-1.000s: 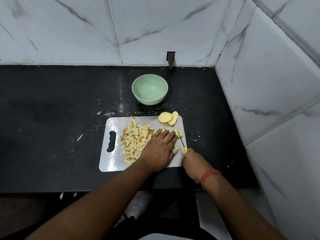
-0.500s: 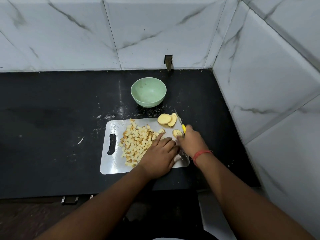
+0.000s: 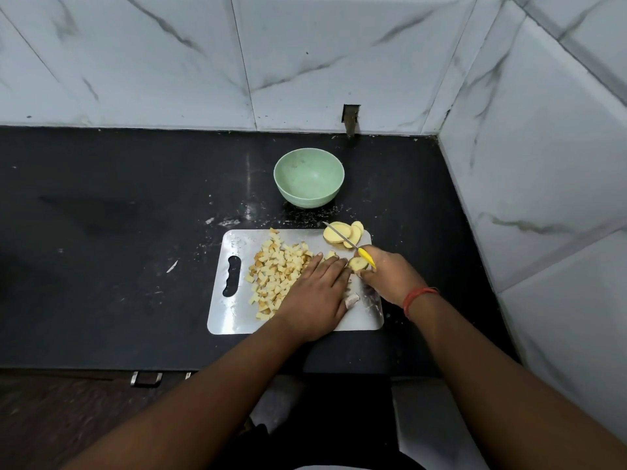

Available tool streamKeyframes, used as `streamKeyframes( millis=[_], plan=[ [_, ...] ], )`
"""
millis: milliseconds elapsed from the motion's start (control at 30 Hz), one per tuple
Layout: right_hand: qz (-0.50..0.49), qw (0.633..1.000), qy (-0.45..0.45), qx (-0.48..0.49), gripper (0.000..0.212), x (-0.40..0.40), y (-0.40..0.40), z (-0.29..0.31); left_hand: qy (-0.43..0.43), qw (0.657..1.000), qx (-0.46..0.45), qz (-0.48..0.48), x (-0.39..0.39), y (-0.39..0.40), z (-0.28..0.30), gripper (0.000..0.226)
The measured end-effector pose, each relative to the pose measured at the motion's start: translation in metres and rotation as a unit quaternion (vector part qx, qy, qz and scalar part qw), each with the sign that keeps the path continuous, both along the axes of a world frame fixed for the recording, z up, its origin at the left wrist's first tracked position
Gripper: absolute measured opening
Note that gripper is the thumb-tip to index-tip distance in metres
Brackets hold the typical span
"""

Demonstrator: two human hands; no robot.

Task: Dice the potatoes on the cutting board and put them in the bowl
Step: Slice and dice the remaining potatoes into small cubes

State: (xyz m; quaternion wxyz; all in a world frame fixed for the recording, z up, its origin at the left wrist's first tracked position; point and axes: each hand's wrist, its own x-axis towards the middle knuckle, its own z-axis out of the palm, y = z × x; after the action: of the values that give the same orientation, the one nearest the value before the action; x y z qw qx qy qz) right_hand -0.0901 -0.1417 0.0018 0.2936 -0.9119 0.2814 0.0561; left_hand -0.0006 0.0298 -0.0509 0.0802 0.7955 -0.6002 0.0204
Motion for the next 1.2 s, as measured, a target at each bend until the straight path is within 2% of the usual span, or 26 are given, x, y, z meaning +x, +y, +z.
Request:
streamKeyframes(
  millis=[300, 367, 500, 667, 833, 1000, 1133, 1200],
  plan=[
    [-0.012, 0.999, -0.015, 0.032, 0.022, 0.001, 0.007, -0.001, -0.015, 1.000, 0.017, 0.003, -0.002, -0.002, -0.004, 0.068],
    [-0.057, 0.996, -0.039, 0.057, 0.025, -0.004, 0.007, 0.002, -0.022, 1.000, 0.012, -0.006, -0.002, -0.004, -0.003, 0.067],
    [-0.164, 0.977, -0.107, 0.082, 0.016, -0.023, 0.021, 0.014, -0.017, 0.999, 0.013, -0.029, 0.001, -0.004, -0.002, 0.068],
    [-0.123, 0.992, -0.019, 0.032, 0.013, -0.055, 0.051, 0.013, -0.011, 0.998, 0.052, -0.040, 0.002, -0.007, 0.001, 0.073],
    [-0.103, 0.992, 0.070, -0.028, 0.025, -0.050, 0.056, 0.002, -0.049, 0.996, 0.050, -0.062, 0.003, -0.012, 0.011, 0.067],
    [-0.075, 0.984, 0.161, -0.020, 0.034, -0.039, 0.056, 0.002, 0.021, 0.995, 0.071, -0.071, 0.006, -0.017, 0.018, 0.067],
    [-0.113, 0.973, 0.201, 0.015, 0.045, -0.032, 0.056, 0.008, 0.021, 0.993, 0.091, -0.073, 0.008, -0.019, 0.021, 0.069],
    [-0.111, 0.973, 0.201, 0.013, 0.042, -0.036, 0.059, 0.008, 0.021, 0.993, 0.093, -0.072, 0.008, -0.020, 0.022, 0.069]
  ],
)
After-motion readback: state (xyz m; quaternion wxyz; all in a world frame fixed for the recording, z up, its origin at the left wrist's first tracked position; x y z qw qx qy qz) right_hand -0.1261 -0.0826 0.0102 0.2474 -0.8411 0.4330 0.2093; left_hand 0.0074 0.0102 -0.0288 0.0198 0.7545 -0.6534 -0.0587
